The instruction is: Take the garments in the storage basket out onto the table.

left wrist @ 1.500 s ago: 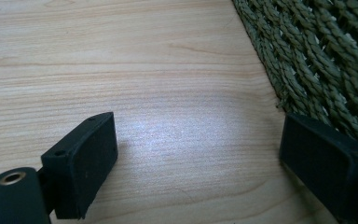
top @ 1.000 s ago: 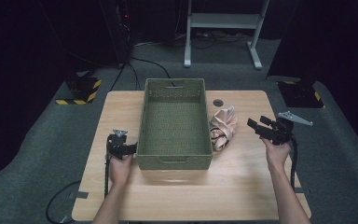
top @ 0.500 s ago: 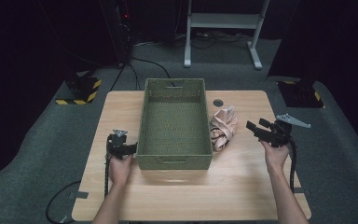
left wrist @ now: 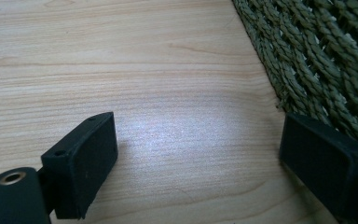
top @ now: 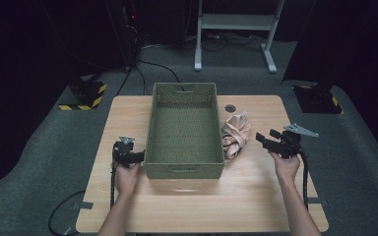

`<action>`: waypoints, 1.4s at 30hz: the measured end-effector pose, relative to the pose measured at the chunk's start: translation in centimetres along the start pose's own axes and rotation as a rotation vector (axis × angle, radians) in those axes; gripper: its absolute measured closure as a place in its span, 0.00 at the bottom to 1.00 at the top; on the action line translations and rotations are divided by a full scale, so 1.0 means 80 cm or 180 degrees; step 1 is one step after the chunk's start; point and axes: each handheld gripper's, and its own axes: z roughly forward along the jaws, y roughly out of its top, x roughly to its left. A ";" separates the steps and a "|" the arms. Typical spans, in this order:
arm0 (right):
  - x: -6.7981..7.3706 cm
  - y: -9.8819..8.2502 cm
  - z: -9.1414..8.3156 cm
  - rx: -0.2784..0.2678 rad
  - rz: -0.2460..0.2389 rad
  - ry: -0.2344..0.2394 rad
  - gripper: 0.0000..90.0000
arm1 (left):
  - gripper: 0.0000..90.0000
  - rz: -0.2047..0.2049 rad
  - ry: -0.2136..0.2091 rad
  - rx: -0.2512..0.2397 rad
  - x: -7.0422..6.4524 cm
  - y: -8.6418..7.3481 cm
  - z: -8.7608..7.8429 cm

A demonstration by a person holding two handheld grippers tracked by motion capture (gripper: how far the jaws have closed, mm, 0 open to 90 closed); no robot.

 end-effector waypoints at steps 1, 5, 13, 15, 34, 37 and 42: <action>0.000 -0.002 0.002 0.0025 -0.0008 -0.0013 0.30 | 0.13 0.0001 0.0000 0.0001 0.000 0.000 0.000; -0.001 -0.011 0.010 0.0126 -0.0030 -0.0080 0.29 | 0.13 0.0001 0.0000 0.0001 0.000 0.000 0.000; -0.004 -0.029 0.028 0.0356 -0.0114 -0.0254 0.29 | 0.13 0.0002 0.0000 0.0001 0.000 0.000 0.000; -0.005 -0.034 0.031 0.0396 -0.0092 -0.0285 0.30 | 0.13 0.0001 0.0001 0.0001 0.000 0.000 0.000; -0.004 -0.064 0.073 0.0783 -0.0323 -0.0540 0.28 | 0.13 0.0017 0.0029 0.0009 -0.001 0.000 0.000; -0.003 -0.064 0.075 0.0742 -0.0313 -0.0562 0.28 | 0.14 0.0044 0.0055 0.0022 -0.002 0.000 0.000; -0.001 -0.065 0.077 0.0783 -0.0374 -0.0640 0.24 | 0.14 0.0042 0.0054 0.0020 -0.002 0.000 0.000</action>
